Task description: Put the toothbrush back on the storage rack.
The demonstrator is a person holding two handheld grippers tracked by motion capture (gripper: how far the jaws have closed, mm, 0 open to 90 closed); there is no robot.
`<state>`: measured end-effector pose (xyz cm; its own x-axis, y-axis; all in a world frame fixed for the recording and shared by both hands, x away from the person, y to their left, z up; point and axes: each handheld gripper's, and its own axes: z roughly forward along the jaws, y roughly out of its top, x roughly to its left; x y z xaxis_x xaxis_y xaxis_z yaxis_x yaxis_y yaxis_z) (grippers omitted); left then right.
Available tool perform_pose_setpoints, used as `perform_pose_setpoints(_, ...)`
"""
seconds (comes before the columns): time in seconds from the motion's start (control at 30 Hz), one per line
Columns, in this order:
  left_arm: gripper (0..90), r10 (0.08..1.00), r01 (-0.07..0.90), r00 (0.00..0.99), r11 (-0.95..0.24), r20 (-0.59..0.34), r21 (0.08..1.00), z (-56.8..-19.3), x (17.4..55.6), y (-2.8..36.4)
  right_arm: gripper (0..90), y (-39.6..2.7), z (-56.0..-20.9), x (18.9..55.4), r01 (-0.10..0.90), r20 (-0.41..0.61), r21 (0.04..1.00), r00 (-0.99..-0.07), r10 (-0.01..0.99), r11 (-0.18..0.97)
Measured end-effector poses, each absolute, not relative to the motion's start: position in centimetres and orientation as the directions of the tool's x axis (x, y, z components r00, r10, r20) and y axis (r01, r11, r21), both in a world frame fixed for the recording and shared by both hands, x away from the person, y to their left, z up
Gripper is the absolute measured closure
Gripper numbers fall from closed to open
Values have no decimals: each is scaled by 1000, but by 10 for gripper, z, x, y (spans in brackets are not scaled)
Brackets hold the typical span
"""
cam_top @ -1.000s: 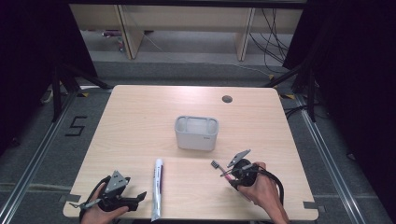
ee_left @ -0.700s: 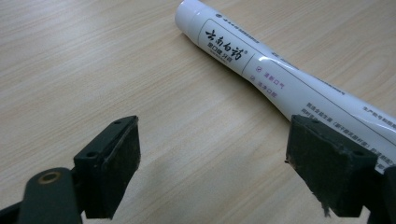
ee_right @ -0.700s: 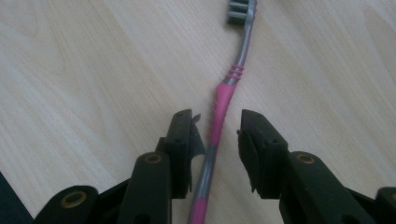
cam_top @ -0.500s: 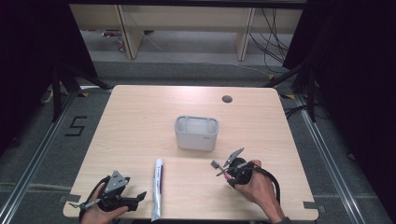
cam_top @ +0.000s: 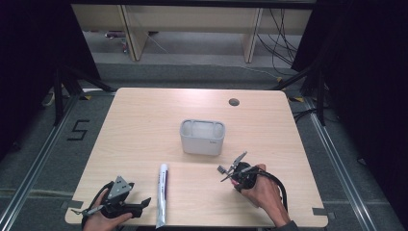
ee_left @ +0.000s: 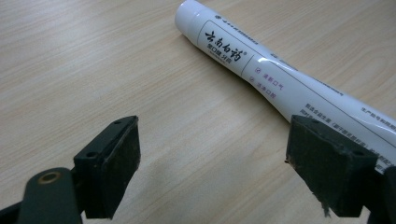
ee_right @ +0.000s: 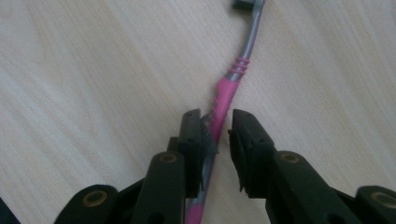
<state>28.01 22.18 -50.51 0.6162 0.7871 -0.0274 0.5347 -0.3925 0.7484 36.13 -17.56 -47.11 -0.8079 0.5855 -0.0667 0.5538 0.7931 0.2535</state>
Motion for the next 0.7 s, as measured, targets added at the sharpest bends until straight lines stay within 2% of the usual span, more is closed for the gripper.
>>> perform_pose_setpoints(0.43,172,784,536,620,-395,-30,746,-505,280,222,794,-174,-474,365,571,-64,218,-801,596,791)
perform_pose_setpoints(0.5,172,784,535,620,-395,-29,747,-505,280,222,811,-175,-475,367,534,-85,215,-824,560,818)
perform_pose_setpoints(0.7,172,788,535,615,-384,-35,753,-505,280,221,817,-171,-475,366,567,-79,145,-810,581,811)
